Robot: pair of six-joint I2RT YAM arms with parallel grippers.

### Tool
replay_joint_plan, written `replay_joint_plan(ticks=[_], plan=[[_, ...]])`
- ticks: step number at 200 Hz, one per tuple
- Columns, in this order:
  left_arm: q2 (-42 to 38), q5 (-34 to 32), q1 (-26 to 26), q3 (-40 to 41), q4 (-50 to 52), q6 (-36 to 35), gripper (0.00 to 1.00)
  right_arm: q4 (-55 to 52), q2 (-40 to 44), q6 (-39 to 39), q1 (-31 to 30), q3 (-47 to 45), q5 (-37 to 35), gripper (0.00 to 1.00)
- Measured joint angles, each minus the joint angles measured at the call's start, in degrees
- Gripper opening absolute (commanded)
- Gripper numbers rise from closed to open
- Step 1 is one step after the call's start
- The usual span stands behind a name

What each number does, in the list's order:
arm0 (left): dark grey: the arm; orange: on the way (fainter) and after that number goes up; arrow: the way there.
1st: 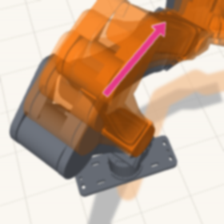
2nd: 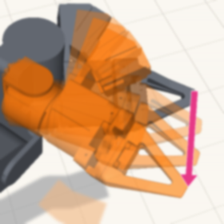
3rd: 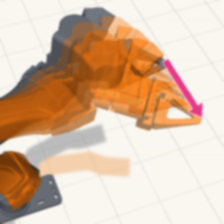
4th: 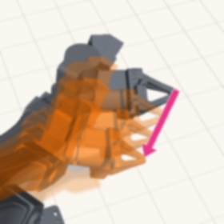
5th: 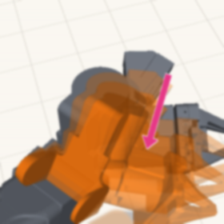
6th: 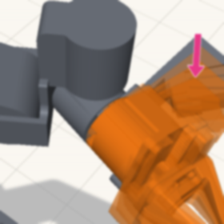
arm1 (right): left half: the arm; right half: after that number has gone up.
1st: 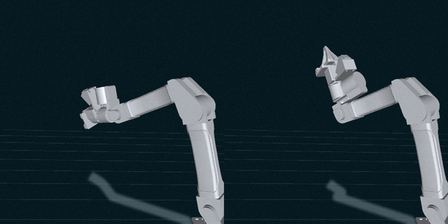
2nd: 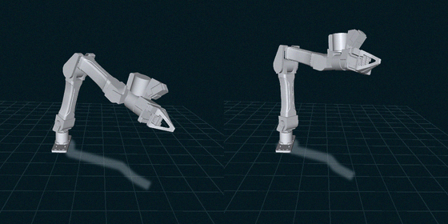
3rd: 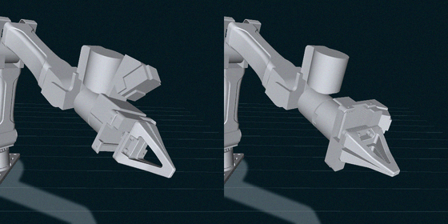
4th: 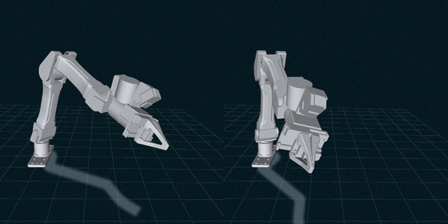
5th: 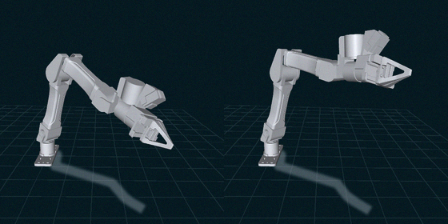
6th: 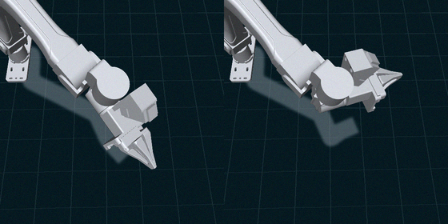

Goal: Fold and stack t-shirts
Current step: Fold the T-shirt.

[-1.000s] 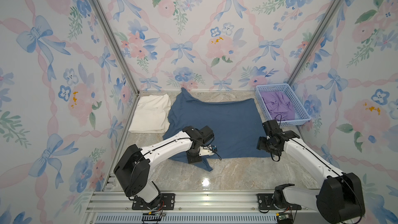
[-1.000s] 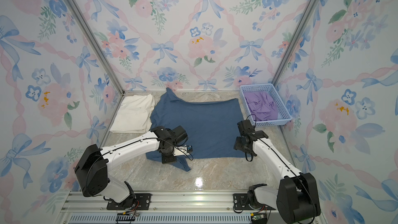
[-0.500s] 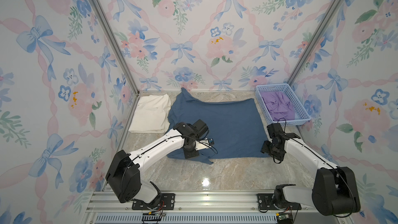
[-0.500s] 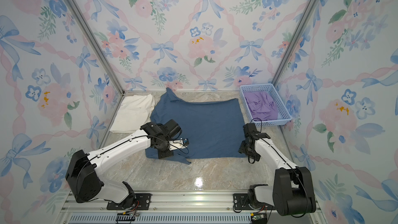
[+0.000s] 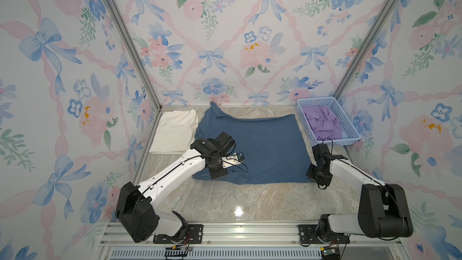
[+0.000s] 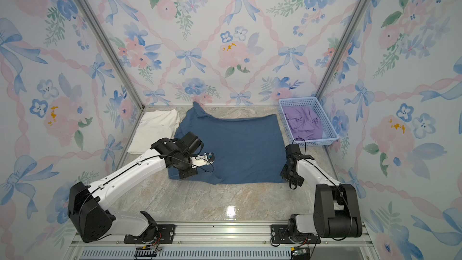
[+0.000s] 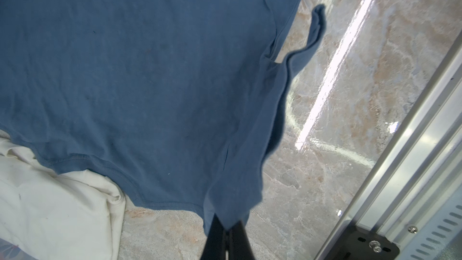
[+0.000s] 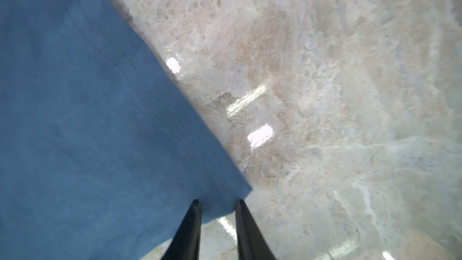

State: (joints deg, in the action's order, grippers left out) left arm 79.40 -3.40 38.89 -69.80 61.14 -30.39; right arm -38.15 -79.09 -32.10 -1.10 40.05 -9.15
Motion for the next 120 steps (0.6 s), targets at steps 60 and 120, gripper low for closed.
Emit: replay_joint_plan(ticks=[60, 120], plan=[[-0.7, 0.0, -4.3, -1.9, -0.1, -1.0, 0.00, 0.7, 1.0, -1.1, 0.4, -0.9, -0.3, 0.34], [-0.7, 0.0, -6.5, -3.0, -0.2, -2.1, 0.00, -0.8, 6.2, -1.9, 2.7, -0.9, -2.5, 0.59]])
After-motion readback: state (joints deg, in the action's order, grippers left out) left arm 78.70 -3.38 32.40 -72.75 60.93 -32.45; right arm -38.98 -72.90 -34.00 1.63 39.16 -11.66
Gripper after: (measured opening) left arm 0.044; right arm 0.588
